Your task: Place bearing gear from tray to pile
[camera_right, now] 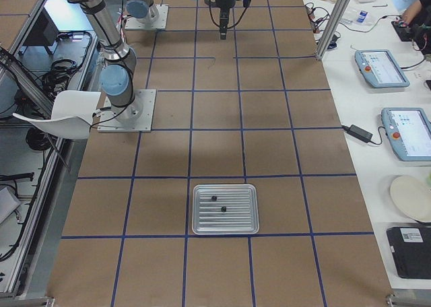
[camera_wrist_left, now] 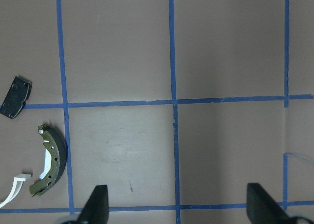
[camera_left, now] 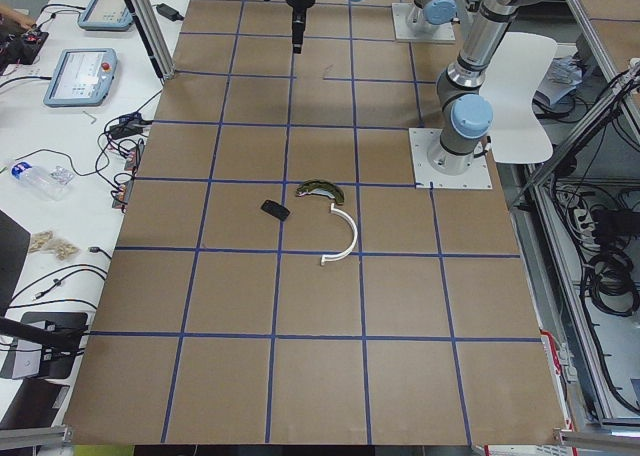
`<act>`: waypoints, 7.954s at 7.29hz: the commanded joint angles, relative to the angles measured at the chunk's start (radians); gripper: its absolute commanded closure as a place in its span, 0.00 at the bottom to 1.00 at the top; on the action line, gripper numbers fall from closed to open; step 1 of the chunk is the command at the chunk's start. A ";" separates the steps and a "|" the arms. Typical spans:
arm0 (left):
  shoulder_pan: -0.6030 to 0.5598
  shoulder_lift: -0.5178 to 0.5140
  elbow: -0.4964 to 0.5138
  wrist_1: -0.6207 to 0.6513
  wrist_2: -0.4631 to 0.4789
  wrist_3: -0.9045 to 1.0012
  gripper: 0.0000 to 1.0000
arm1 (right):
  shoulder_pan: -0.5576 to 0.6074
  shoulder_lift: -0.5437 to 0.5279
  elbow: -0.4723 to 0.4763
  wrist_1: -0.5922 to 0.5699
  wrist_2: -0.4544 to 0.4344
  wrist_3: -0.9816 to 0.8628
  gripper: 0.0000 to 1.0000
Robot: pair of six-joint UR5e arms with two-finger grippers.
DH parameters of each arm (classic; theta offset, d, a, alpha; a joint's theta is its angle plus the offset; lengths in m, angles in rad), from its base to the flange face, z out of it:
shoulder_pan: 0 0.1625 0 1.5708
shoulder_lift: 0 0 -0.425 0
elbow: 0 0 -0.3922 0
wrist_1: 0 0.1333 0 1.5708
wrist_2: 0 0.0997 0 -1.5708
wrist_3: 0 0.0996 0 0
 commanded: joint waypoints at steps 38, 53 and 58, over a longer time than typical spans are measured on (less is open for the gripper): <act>0.000 0.000 -0.009 0.003 -0.003 0.004 0.00 | -1.033 0.560 0.190 -0.762 -0.004 -1.630 1.00; 0.012 0.005 -0.018 0.003 0.007 0.013 0.00 | 0.384 0.597 0.019 -0.650 0.212 0.536 1.00; 0.014 -0.004 -0.003 0.003 0.007 -0.004 0.00 | 0.316 0.573 0.016 -0.623 0.189 0.421 0.00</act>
